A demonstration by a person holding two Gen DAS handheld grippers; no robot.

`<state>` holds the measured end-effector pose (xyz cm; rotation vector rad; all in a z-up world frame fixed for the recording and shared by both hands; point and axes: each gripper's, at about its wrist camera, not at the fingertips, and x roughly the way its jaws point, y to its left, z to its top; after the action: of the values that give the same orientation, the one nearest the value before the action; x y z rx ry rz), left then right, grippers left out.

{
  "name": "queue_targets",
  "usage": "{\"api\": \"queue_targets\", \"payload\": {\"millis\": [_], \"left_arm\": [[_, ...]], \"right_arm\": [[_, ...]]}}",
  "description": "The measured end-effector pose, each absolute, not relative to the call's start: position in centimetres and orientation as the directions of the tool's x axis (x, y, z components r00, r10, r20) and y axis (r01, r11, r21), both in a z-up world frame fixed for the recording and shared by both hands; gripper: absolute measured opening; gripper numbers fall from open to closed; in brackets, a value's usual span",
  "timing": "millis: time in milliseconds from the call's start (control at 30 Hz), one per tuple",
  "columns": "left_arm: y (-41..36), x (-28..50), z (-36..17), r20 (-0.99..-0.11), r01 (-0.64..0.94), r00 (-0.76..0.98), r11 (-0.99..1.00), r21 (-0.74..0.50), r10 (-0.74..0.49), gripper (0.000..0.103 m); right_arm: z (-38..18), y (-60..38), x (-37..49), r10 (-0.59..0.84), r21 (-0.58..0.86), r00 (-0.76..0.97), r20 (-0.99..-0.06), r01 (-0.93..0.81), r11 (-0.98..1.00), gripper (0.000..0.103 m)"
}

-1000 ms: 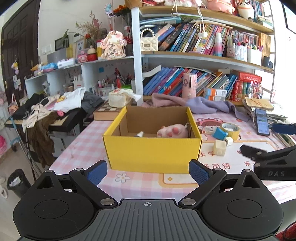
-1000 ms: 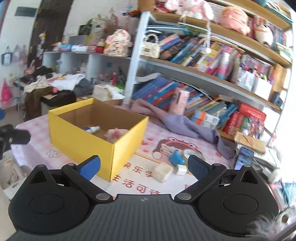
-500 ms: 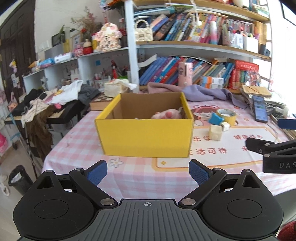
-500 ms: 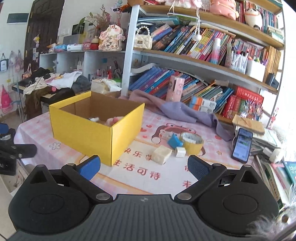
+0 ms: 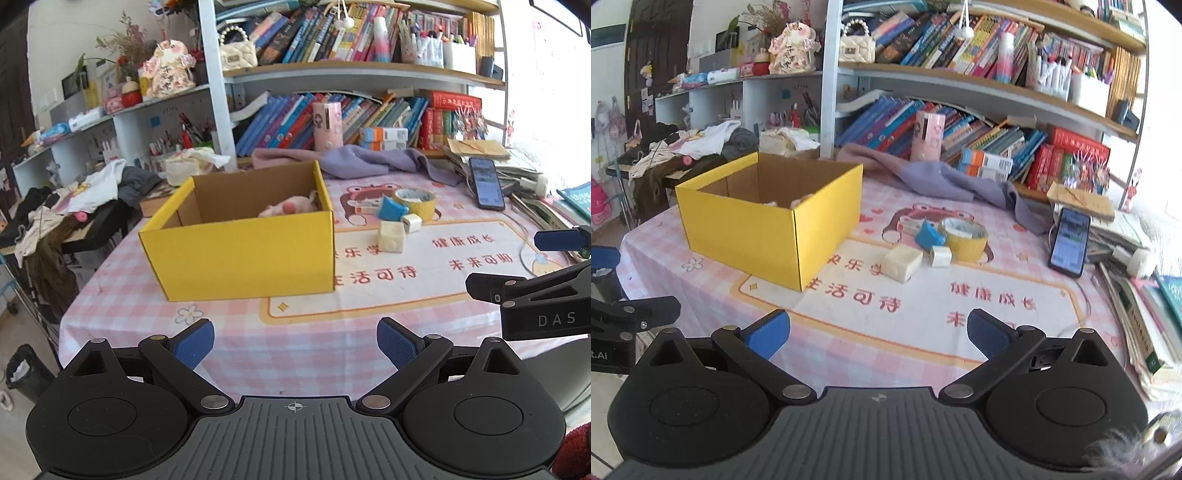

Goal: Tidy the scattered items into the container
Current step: 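Raise both tools out of the box and pull back, then move both tools toward the soap bar and charger cube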

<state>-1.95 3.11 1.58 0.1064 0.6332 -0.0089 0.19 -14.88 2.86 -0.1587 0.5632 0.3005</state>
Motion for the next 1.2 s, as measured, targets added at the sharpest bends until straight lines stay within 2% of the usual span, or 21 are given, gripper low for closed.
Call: {"api": "queue_targets", "payload": {"millis": [267, 600, 1200], "left_arm": [[2.7, -1.3, 0.8, -0.646, 0.048, 0.763, 0.997, 0.067, 0.007, 0.097], [2.0, 0.0, 0.1, -0.688, 0.042, 0.726, 0.999, 0.031, -0.009, 0.097], [-4.5, 4.5, -1.6, -0.735, 0.261, 0.654, 0.965, 0.001, -0.177, 0.097]], "right_arm": [[2.1, -15.5, 0.4, 0.239, -0.054, 0.756, -0.609, -0.341, 0.939, 0.103], [1.7, -16.9, 1.2, 0.228, -0.042, 0.732, -0.642, -0.330, 0.943, 0.103], [0.7, -22.3, 3.9, 0.107, -0.050, 0.715, -0.691, -0.195, 0.980, 0.103]]}}
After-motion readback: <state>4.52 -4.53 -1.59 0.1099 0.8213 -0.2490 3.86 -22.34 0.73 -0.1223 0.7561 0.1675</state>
